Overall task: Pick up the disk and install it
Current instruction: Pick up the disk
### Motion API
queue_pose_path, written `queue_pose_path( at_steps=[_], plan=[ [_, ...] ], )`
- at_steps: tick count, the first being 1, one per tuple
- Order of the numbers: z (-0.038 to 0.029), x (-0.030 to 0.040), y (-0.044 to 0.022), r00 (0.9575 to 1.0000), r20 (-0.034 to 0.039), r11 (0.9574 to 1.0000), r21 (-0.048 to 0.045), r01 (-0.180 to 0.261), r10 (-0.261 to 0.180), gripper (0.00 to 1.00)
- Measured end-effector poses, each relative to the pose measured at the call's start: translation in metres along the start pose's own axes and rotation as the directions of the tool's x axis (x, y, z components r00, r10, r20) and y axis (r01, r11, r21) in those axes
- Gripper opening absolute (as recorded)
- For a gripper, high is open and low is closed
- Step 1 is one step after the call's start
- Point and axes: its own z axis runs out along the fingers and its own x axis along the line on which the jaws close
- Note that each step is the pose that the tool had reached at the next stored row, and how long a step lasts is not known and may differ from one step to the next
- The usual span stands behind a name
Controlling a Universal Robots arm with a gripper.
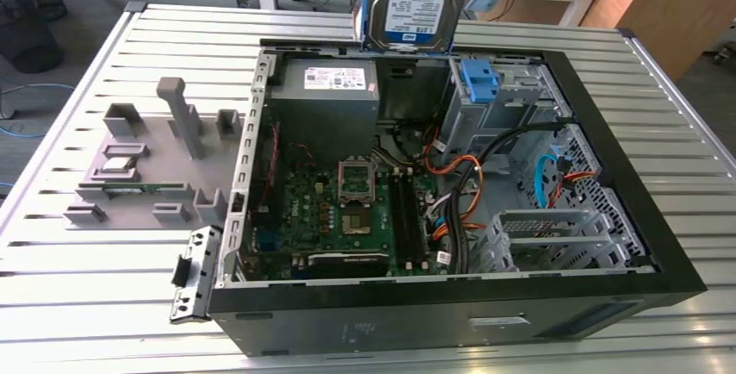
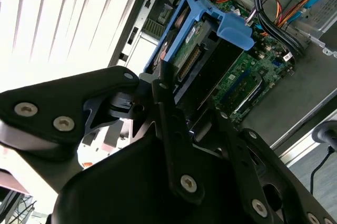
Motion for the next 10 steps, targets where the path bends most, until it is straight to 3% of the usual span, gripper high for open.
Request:
queue_pose_path(
  at_steps=[3, 10],
  plan=[
    [-0.0002, -0.0001, -0.0035, 1.0, 0.0, 1.0, 0.0, 0.0, 0.0, 0.35],
    [-0.0004, 0.005, -0.0045, 1.0, -0.0005, 1.0, -0.0001, 0.0, 0.0, 0.35]
  ],
)
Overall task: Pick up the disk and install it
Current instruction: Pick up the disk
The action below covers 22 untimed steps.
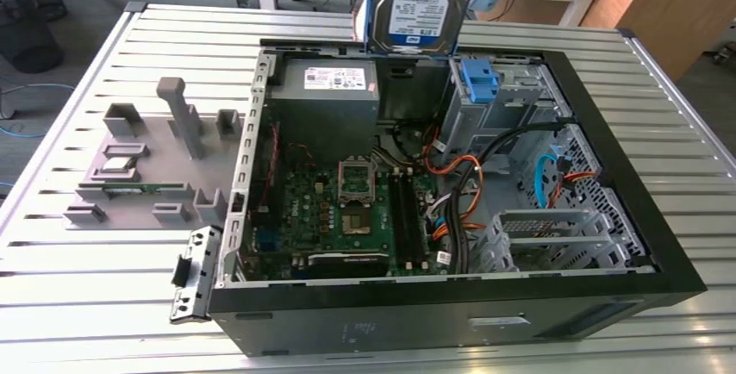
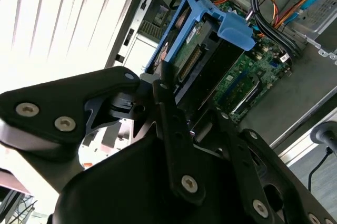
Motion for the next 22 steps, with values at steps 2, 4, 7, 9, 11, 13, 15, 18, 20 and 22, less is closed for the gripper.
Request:
queue_pose_path(
  at_steps=[2, 4, 7, 9, 11, 13, 15, 18, 20, 22],
  plan=[
    [0.0, 0.0018, -0.0001, 1.0, 0.0001, 1.0, 0.0001, 0.0, 0.0, 0.35],
    [0.0, 0.0031, -0.0002, 1.0, -0.0002, 1.0, 0.0001, 0.0, 0.0, 0.35],
    [0.0, 0.0049, -0.0003, 1.0, -0.0008, 1.0, 0.0001, 0.0, 0.0, 0.35],
    [0.0, 0.0058, -0.0003, 1.0, -0.0012, 1.0, 0.0001, -0.001, 0.001, 0.35],
    [0.0, 0.0066, -0.0004, 1.0, -0.0018, 1.0, 0.0002, -0.001, 0.001, 0.35],
    [0.0001, 0.0072, -0.0004, 1.0, -0.0024, 1.0, 0.0002, -0.001, 0.001, 0.35],
    [0.0, 0.0079, -0.0005, 1.0, -0.0033, 1.0, 0.0001, -0.001, 0.001, 0.35],
    [0.0001, 0.0089, -0.0006, 1.0, -0.0042, 1.0, 0.0002, -0.001, 0.001, 0.35],
    [0.0001, 0.0096, -0.0006, 1.0, -0.0047, 1.0, 0.0002, -0.002, 0.002, 0.35],
    [0.0001, 0.0104, -0.0008, 1.0, -0.0051, 1.0, 0.0003, -0.002, 0.002, 0.35]
  ],
)
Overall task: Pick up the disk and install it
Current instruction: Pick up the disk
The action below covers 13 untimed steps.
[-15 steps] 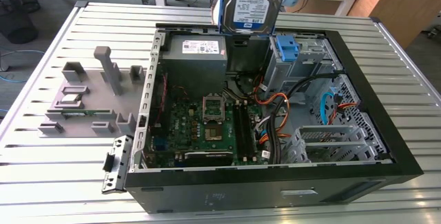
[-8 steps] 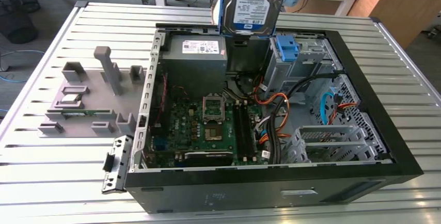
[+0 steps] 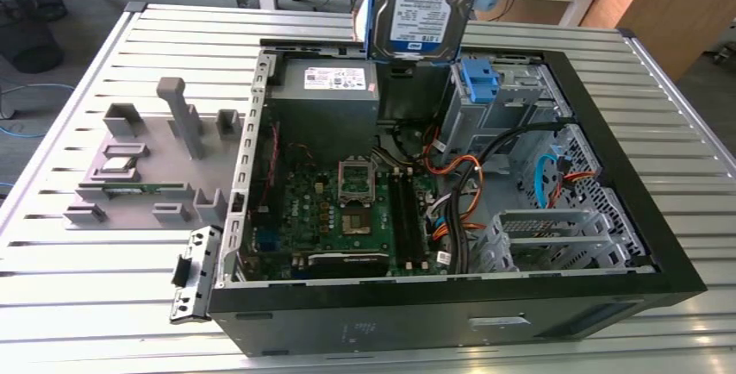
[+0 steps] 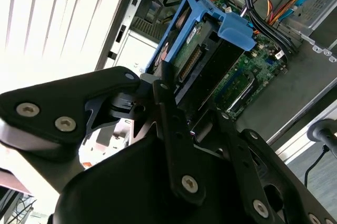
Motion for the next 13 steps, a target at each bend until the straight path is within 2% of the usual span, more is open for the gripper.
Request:
queue_pose_path(
  at_steps=[13],
  plan=[
    [0.0, 0.0038, -0.0006, 1.0, -0.0033, 1.0, 0.0, -0.001, 0.001, 0.35]
  ],
)
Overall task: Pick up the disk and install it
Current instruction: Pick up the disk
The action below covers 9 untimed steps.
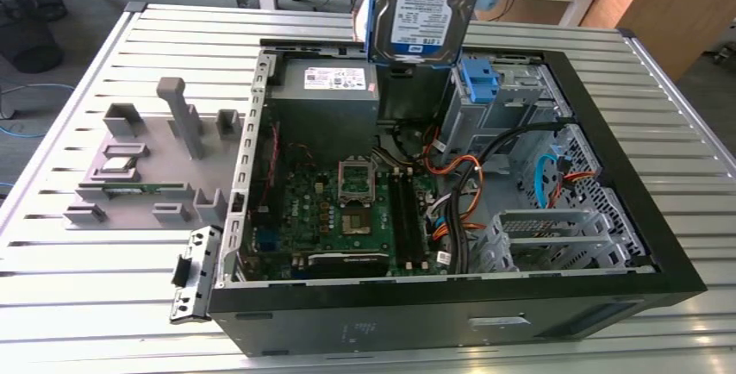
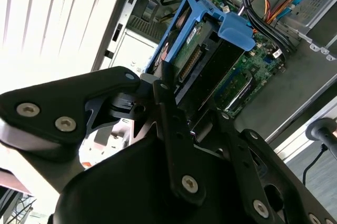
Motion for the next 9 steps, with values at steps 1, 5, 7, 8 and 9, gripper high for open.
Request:
queue_pose_path(
  at_steps=[1, 5, 7, 8, 9],
  plan=[
    [-0.0001, 0.0005, -0.0017, 1.0, -0.0011, 1.0, 0.0001, -0.001, 0.001, 0.35],
    [-0.0002, 0.0012, -0.0047, 1.0, -0.0015, 1.0, 0.0001, -0.002, 0.002, 0.35],
    [-0.0003, 0.0013, -0.0055, 1.0, -0.0016, 1.0, 0.0001, -0.002, 0.002, 0.35],
    [-0.0003, 0.0013, -0.0058, 1.0, -0.0016, 1.0, 0.0001, -0.002, 0.002, 0.35],
    [-0.0003, 0.0013, -0.0062, 1.0, -0.0017, 1.0, 0.0001, -0.002, 0.002, 0.35]
  ],
)
